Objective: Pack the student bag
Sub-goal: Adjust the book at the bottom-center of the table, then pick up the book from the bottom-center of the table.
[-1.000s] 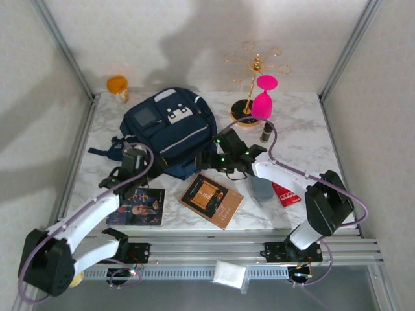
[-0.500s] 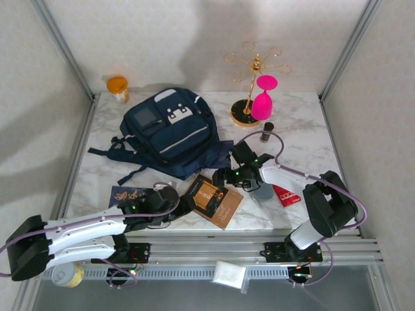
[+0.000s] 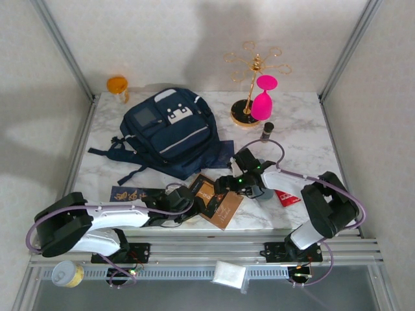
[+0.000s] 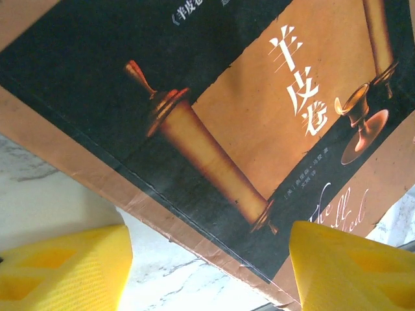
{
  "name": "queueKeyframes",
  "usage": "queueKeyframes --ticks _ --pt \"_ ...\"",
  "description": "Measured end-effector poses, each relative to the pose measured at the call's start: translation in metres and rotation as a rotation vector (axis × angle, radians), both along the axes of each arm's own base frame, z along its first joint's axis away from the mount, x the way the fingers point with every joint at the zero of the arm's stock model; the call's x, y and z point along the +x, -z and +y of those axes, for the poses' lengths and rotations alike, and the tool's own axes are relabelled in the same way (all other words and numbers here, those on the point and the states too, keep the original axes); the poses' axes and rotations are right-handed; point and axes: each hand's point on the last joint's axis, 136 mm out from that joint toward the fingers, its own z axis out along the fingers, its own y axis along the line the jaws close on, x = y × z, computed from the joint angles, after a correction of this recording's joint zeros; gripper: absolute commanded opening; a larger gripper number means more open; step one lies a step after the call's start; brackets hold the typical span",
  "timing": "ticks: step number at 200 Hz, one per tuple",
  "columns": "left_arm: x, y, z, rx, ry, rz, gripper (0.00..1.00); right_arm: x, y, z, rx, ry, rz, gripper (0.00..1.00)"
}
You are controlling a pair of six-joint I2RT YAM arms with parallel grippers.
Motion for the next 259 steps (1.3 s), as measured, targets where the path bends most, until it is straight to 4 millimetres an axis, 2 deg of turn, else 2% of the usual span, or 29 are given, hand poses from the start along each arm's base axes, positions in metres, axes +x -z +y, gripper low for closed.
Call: queueKeyframes --ticks 52,91,117,132,182,259 --pt "0.002 0.007 -0.002 0.048 0.068 0.115 0.66 -0.028 -0.009 -0.007 0.065 -0.03 0.031 0.87" --pt "0.001 0.009 -0.002 0.058 0.09 0.171 0.63 -0.012 -0.004 -0.016 0.02 0.013 0.02 0.81" --pt "0.001 0.011 -0.002 0.062 0.088 0.199 0.6 -0.003 0.004 -0.014 0.012 0.005 0.028 0.77" --pt "0.0 0.011 -0.003 0.071 0.088 0.219 0.59 -0.003 0.004 -0.014 0.015 -0.004 0.033 0.74" --pt "0.0 0.013 -0.003 0.101 0.078 0.255 0.58 -0.007 -0.001 -0.007 0.055 -0.057 0.03 0.72" --pt "0.001 0.012 -0.003 0.11 0.051 0.243 0.57 -0.007 -0.001 -0.012 0.031 -0.051 0.018 0.72"
